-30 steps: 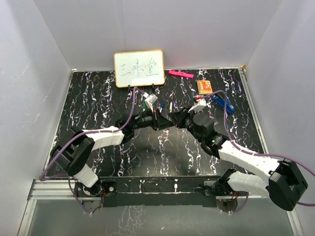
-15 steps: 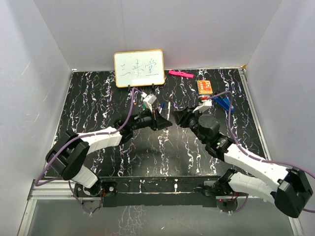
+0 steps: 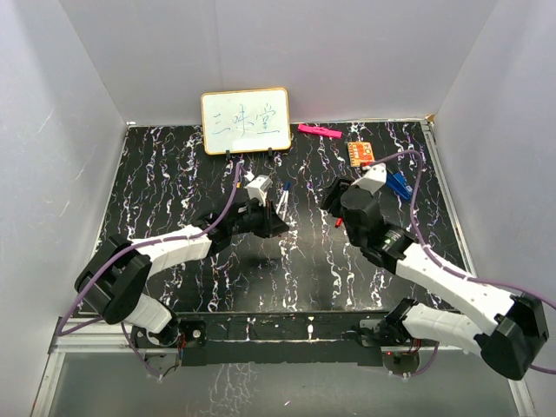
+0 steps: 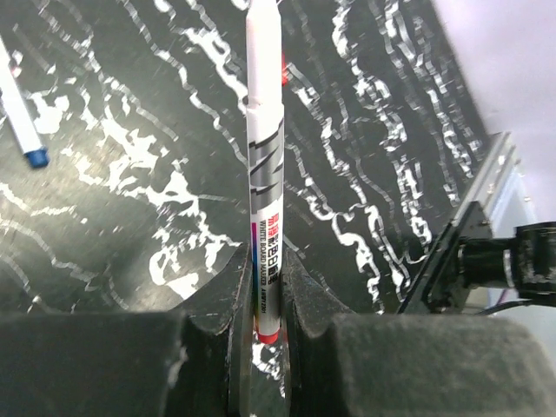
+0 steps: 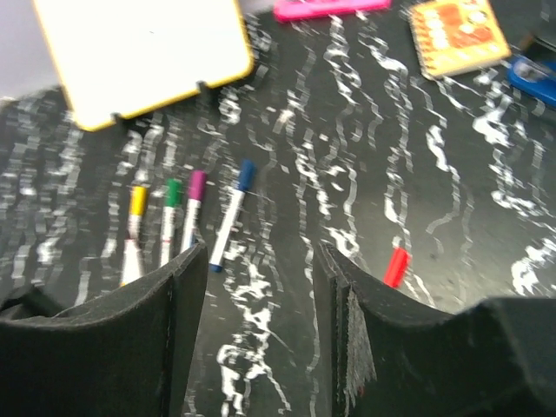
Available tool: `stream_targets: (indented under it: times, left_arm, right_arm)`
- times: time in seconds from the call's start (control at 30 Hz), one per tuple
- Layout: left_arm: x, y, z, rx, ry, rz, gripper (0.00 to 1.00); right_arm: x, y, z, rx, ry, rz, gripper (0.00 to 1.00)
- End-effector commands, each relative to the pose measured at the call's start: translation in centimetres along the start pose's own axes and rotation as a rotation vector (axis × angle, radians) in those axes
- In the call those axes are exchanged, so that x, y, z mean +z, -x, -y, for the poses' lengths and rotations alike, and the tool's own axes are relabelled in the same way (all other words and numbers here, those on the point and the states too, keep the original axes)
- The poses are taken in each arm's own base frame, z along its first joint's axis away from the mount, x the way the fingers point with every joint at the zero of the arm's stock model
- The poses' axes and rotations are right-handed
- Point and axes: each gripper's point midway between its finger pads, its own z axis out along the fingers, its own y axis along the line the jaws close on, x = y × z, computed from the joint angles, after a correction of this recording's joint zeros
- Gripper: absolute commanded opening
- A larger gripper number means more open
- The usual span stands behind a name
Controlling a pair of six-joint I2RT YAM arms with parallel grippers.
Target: Insert the pens into the pen caps
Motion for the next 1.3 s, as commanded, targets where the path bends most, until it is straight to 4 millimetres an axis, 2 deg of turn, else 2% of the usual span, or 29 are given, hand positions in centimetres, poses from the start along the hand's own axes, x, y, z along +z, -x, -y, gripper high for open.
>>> stream_targets:
  times: [0.0,0.2,0.3,0.8,1.27]
  left_arm:
    - [-1.3,-0.1,-1.3,0.054,0.109,-0.055,0.0]
    - [-1.9,-1.4,-2.0,0.074,0.136,-0.104,0.0]
    - [-2.0,-1.8,-2.1,0.073,0.133,-0.112,0.0]
    - [-1.4,-2.4,-2.0,0.08,0.108,-0.138,0.0]
    - [-1.7,-2.1,-2.3,0.088,0.128,-0.109,0.0]
  right_arm:
    - [0.3,-2.2,4.3,-0.064,-0.243,-0.092,0.5]
    - [2.4,-6.7,7.4,-0.058,-0.347,-0.264,0.47]
    - [3.2,-7.8,8.2,-0.071,-0.378,-0.301,0.46]
    - [7.0,-10.8,9.5,-0.115,-0.434,-0.388,0.44]
    - [8.3,-12.9,10.2,-0.128,-0.45,-0.438,0.42]
